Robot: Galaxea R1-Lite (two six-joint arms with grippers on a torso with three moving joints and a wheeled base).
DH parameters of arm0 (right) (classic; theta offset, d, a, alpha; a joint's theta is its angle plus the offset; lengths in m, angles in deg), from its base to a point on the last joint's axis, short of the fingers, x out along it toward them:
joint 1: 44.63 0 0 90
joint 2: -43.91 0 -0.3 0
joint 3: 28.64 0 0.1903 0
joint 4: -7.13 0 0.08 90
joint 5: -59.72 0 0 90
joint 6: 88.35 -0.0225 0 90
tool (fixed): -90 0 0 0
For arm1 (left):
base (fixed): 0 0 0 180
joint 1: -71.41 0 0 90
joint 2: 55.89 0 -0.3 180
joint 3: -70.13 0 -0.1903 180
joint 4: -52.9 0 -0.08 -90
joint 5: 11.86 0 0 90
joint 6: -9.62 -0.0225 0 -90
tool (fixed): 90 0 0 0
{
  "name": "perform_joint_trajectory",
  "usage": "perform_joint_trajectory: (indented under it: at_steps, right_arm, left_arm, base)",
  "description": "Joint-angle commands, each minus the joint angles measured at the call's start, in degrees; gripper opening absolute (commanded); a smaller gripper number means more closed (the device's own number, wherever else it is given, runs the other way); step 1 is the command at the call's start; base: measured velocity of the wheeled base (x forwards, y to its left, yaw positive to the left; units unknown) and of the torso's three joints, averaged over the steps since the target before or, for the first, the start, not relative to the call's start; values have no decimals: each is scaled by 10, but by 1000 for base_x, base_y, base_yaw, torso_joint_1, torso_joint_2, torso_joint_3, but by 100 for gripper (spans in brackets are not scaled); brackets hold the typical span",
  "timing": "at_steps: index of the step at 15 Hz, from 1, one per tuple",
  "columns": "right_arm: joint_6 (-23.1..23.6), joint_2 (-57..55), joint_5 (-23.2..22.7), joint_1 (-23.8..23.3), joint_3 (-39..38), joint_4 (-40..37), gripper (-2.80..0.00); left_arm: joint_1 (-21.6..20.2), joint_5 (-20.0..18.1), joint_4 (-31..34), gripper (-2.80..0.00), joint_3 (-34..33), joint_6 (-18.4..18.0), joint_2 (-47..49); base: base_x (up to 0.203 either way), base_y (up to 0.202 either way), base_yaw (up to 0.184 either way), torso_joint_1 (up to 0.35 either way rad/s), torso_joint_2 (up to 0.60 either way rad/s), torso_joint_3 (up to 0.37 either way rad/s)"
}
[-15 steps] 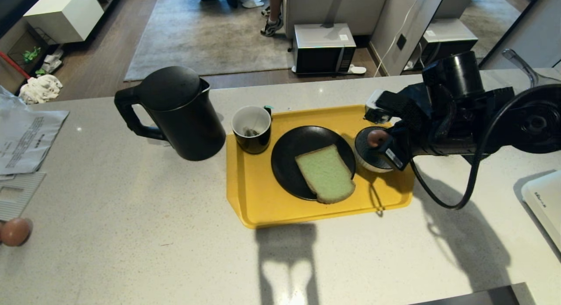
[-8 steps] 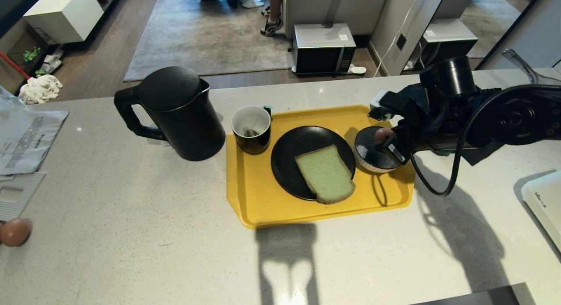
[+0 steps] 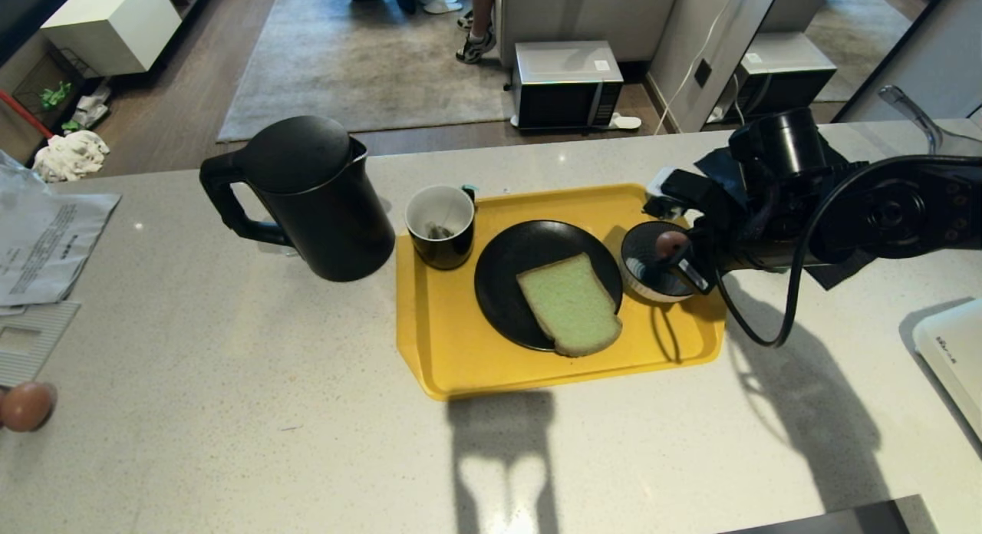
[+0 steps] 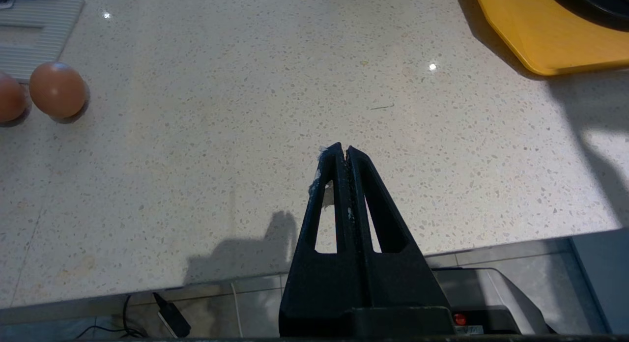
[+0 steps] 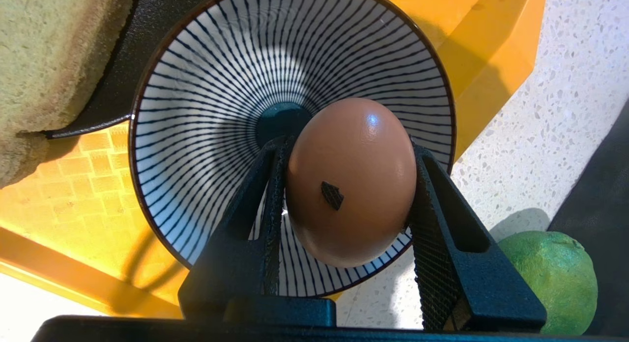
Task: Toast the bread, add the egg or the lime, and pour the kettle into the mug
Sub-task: Put the egg in the bowl
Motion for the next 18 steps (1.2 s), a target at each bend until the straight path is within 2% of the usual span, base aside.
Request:
perform_joint_trajectory:
  at_steps: [1, 5, 18]
  right_arm:
    - [3, 2, 0, 0, -1, -1, -280]
    - [27, 1, -1, -3, -1, 0, -280]
    - [45, -10, -3, -2, -1, -2, -280]
  left_arm:
    - [0, 0, 0, -280, -10, 0, -1]
    - [0, 0, 0, -280, -10, 0, -1]
    - [0, 0, 0, -280, -10, 0, -1]
  base:
    - [0, 0, 0, 0, 0, 0]
    - [0, 0, 0, 0, 0, 0]
    - [0, 0, 0, 0, 0, 0]
